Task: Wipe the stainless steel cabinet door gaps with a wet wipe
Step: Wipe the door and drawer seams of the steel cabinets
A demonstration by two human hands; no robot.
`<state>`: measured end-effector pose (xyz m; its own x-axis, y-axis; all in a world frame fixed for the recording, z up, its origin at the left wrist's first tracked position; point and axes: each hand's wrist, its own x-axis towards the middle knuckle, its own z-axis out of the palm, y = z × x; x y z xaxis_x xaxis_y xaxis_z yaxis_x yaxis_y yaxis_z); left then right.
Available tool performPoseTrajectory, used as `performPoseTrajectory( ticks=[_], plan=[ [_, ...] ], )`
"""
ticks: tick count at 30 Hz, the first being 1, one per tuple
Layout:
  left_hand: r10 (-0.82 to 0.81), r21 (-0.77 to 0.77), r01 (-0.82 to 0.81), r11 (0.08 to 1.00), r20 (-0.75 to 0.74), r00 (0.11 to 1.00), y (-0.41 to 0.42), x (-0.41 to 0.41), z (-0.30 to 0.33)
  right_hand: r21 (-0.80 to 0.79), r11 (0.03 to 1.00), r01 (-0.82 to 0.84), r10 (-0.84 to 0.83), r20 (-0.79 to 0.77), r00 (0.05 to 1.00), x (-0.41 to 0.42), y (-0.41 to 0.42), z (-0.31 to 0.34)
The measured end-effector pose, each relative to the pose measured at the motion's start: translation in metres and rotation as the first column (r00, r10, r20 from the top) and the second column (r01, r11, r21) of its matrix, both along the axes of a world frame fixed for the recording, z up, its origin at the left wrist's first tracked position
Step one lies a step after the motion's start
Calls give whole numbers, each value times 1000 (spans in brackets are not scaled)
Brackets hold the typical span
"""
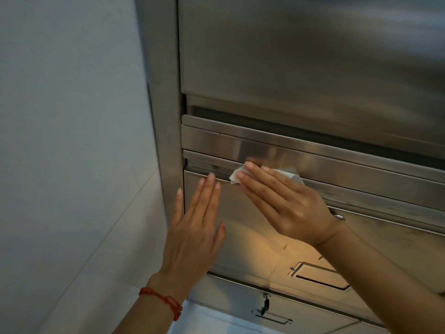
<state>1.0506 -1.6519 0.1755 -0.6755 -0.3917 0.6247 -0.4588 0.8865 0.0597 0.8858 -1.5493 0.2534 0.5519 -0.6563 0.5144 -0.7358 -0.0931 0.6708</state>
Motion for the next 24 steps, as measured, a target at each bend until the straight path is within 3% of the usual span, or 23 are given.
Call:
performPoseTrajectory(
  ticks=[24],
  plan=[
    [0,28,1,1000,-26,1000,-4,2,3,10,999,-34,35,-104,994,1,-13,6]
  ],
)
